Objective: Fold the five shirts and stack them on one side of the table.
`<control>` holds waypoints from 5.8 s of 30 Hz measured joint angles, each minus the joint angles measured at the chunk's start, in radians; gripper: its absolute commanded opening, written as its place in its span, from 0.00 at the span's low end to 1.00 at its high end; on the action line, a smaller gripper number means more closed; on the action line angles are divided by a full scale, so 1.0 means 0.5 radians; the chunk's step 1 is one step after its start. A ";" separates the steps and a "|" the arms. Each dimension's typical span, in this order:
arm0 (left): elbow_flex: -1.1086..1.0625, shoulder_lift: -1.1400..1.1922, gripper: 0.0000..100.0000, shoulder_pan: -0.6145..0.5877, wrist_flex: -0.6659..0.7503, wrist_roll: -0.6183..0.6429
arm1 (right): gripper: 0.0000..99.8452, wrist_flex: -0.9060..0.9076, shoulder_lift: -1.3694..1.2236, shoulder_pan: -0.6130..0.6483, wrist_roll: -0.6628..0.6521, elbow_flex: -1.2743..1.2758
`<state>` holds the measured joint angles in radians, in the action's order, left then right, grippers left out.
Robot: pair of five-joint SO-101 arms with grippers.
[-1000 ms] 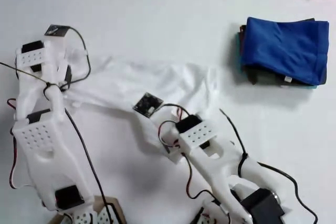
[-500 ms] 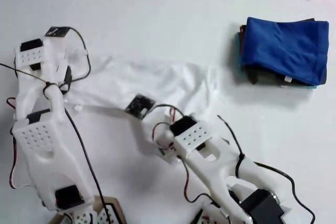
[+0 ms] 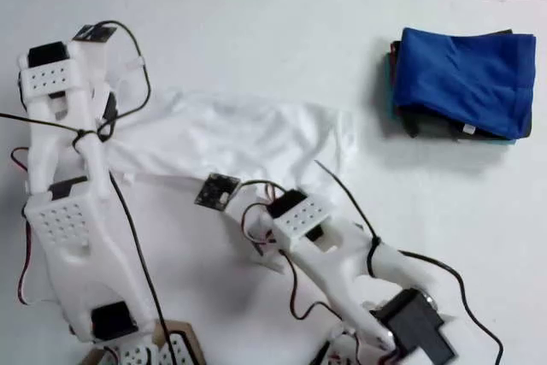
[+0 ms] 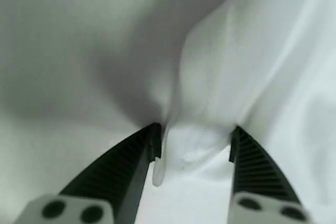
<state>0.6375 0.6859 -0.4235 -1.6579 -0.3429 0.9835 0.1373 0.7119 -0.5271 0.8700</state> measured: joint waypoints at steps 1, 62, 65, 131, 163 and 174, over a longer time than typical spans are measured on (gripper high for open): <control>0.012 0.000 0.02 0.000 -0.006 0.003 | 0.22 0.025 -0.052 -0.006 -0.003 -0.055; -0.773 -0.068 0.02 0.117 0.758 0.003 | 0.11 1.068 -1.718 -1.013 0.239 -3.422; -0.773 -0.064 0.02 0.117 0.758 0.003 | 0.07 1.270 -1.718 -0.976 0.255 -3.572; -0.773 -0.064 0.02 0.117 0.758 0.003 | 0.02 1.323 -1.602 -0.608 0.037 -3.394; -0.773 -0.064 0.02 0.117 0.758 0.003 | 0.02 0.967 -2.074 -0.341 0.034 -3.526; -0.773 -0.064 0.02 0.117 0.758 0.003 | 0.02 0.896 -2.249 -0.371 0.037 -3.621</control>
<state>0.2509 0.6536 -0.3652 -1.2789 -0.3414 1.4316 -0.9874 0.5263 -0.5086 -0.9406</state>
